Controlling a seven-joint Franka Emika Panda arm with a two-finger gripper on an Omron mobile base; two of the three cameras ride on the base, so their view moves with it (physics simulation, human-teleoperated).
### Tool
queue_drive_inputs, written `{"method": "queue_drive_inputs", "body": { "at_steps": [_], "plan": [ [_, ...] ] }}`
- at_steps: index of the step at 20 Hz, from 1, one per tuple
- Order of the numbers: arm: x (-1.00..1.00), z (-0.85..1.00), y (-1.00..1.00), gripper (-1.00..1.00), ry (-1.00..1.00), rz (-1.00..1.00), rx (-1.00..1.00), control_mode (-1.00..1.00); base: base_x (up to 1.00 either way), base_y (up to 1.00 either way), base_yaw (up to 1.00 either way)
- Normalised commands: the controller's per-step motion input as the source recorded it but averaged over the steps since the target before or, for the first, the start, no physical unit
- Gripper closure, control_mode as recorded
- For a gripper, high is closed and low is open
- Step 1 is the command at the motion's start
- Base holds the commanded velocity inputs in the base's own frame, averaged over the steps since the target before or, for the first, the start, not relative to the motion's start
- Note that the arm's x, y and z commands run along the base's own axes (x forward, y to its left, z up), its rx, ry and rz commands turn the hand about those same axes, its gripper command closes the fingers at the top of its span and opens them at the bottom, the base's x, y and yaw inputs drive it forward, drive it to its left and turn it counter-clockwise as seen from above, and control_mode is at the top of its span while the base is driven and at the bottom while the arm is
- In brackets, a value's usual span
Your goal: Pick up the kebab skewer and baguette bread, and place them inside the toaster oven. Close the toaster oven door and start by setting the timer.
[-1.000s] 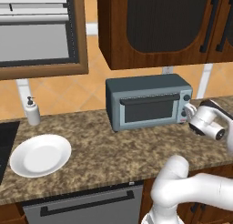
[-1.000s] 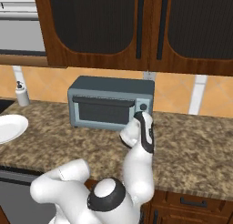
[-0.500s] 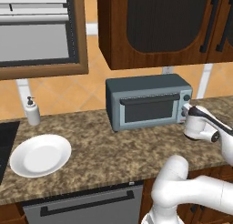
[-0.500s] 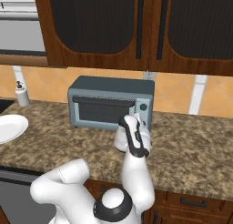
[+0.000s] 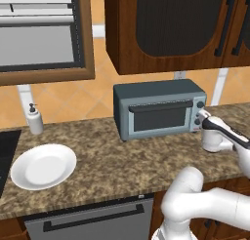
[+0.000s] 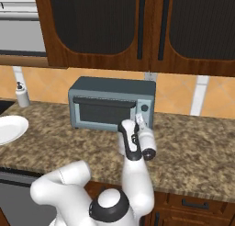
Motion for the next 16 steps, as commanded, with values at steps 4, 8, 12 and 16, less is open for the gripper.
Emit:
{"method": "queue_drive_inputs", "body": {
  "at_steps": [4, 8, 12, 16],
  "plan": [
    [0.0, 0.15, 0.0, -1.0, 0.0, 0.15, 0.0, -1.0, 0.0, 0.0, 0.0],
    [0.0, 0.03, 0.0, -1.0, 0.0, 0.11, 0.0, -1.0, 0.0, 0.0, 0.0],
    [0.0, -0.01, 0.0, -1.0, -0.05, 0.07, 0.0, -1.0, 0.0, 0.0, 0.0],
    [0.0, -0.04, 0.0, -1.0, -0.05, 0.02, 0.0, -1.0, 0.0, 0.0, 0.0]
  ]
}}
